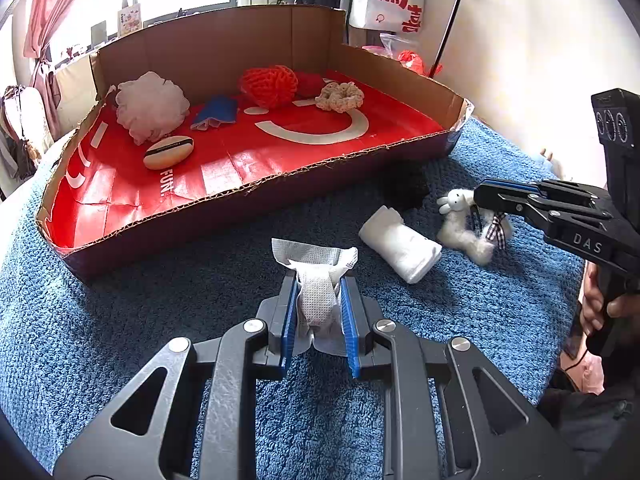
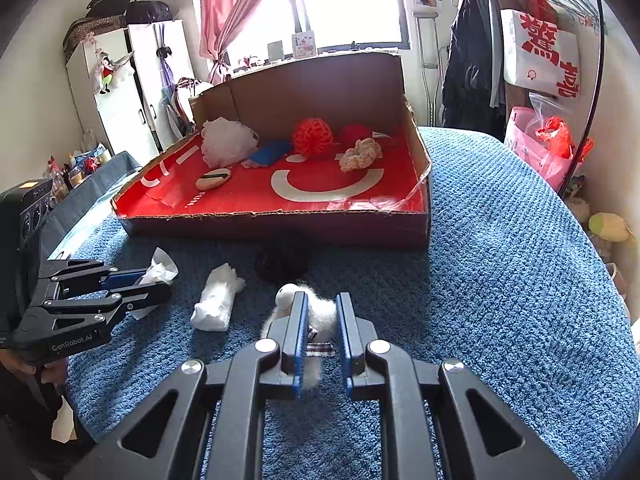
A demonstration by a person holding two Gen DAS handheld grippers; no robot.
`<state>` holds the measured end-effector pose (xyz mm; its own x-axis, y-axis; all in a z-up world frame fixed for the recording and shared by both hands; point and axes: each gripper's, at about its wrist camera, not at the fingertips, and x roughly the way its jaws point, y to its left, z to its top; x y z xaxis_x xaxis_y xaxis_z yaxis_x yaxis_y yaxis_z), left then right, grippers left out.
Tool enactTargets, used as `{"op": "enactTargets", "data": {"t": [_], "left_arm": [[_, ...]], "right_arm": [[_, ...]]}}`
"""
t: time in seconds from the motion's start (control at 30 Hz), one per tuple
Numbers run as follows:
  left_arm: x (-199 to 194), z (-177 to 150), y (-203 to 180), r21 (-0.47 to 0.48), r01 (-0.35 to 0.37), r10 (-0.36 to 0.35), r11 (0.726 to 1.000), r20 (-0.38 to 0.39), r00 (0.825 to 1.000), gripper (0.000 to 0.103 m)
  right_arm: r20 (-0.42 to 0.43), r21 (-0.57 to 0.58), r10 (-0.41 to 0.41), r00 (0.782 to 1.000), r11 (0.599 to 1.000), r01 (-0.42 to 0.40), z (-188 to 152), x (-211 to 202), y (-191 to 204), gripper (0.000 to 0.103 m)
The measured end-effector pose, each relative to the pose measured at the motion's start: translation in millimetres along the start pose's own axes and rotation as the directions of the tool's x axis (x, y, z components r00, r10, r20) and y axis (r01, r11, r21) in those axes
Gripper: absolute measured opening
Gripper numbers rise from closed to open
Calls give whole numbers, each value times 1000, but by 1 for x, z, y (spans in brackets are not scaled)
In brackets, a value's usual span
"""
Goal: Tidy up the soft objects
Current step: 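Carry the tissue sachet and fluffy bow scrunchie with both tools into the box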
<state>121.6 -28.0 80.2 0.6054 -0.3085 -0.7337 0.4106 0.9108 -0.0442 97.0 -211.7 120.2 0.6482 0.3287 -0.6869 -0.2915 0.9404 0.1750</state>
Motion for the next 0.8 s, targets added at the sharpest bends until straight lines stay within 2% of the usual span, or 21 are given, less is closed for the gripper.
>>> {"op": "enactTargets", "data": {"t": [0.47,0.63,0.7,0.77,0.8], "left_arm": [[-13,3,0,15,-6,6,1000,22,1000,19],[-4,0,0,16,-6,6,1000,-2,1000,19],[1,-2,0,13,-1,1,1000,-19,1000,20],[5,-4,-1,13,-1,1,1000,-30,1000,20],[6,-5,-2,16,-5,5,1000,-30,1000,21]], "right_arm": [[-4,2,-13,1000,1000,13,2,1,-3,16],[-31,19,-18,999,1000,19,-1,6,-8,23],[-35,16,-27,999,999,27,-3,6,-9,36],[-28,16,-14,1000,1000,15,-5,4,-7,64],[-21,13,-6,1000,1000,6,-6,2,-6,67]]}}
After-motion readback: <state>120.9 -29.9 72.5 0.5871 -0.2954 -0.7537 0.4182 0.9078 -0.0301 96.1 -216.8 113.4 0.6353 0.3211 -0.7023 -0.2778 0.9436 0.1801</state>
